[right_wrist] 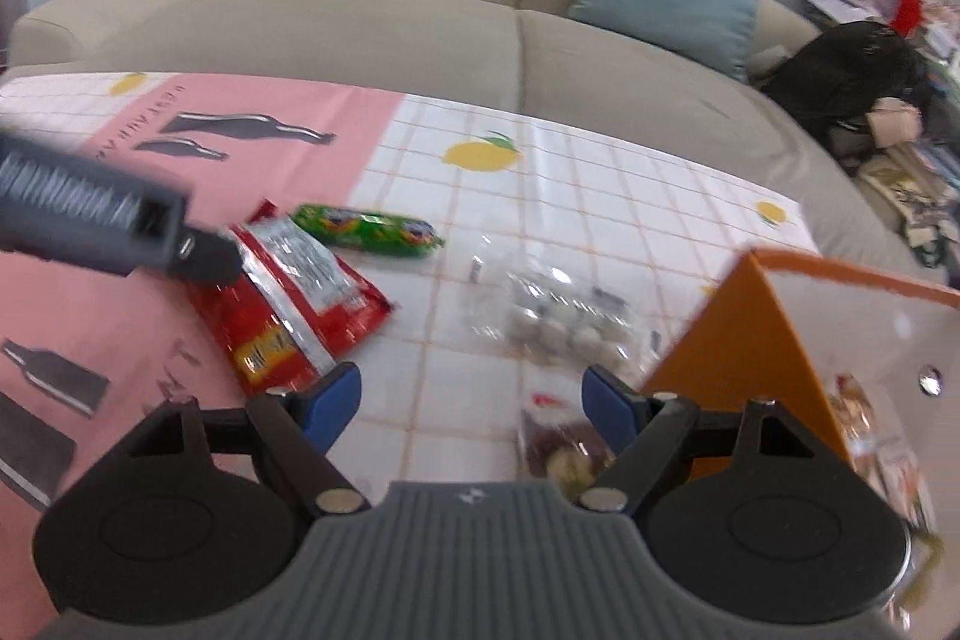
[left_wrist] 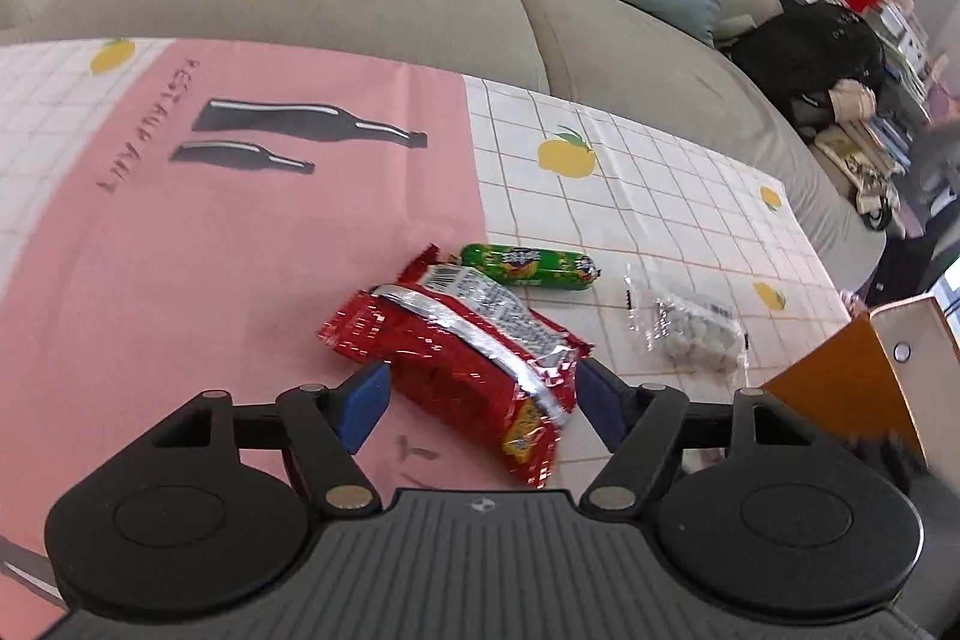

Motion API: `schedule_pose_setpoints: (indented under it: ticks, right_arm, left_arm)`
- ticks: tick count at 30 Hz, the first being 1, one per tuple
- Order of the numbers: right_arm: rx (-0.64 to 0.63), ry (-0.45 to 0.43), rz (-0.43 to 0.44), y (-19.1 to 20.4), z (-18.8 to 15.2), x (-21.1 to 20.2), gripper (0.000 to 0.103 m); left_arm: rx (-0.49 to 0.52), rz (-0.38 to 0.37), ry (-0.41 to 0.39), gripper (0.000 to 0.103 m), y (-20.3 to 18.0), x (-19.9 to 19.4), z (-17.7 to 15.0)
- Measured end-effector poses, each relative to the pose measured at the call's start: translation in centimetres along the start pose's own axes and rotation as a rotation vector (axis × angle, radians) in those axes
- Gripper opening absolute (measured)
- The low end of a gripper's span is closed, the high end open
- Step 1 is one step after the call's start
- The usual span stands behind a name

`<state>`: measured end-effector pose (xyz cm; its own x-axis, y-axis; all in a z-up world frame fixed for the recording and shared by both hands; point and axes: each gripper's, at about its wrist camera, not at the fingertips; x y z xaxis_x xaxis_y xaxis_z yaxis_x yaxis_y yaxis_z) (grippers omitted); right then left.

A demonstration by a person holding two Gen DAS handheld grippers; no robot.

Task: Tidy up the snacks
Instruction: 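Grasp the red chip bag with left gripper while right grasps the dried-fruit bag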

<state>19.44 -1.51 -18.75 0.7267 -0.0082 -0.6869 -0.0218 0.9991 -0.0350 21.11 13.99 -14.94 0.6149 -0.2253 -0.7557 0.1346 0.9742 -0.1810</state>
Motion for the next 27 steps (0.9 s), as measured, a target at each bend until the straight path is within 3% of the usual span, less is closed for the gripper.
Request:
schedule_pose_setpoints:
  ticks: [7,16,21,24,27]
  right_arm:
    - [0.007,-0.048,-0.121,-0.5,-1.9,0.2,0.077]
    - [-0.020,-0.054,-0.199,0.2,-2.2,2.3,0.073]
    - [-0.013,-0.053,-0.183,-0.3,-2.1,2.7,0.064]
    - [-0.010,-0.048,-0.168,-0.7,-1.9,2.8,0.052]
    - [0.000,-0.041,-0.147,-1.1,-1.7,2.8,0.050]
  left_arm:
    - [-0.084,0.065,0.049,0.088,-1.6,2.2,0.8]
    - [-0.247,0.164,0.113,0.089,-1.7,4.2,1.6]
    - [-0.265,0.183,0.153,0.087,-1.3,5.2,1.4]
    - [-0.212,0.190,0.158,0.079,-1.5,5.2,1.3]
    - [-0.172,0.188,0.159,0.070,-1.6,5.1,1.3]
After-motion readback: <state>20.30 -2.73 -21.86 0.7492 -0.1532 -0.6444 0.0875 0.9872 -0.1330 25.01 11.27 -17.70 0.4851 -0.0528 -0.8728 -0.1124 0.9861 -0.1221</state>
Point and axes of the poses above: each gripper's, at about its wrist camera, not at the fingertips, and x roughly the way its jaws point, y to its left, z to its top, and after that the axes turned 12 degrees about x, right-handed
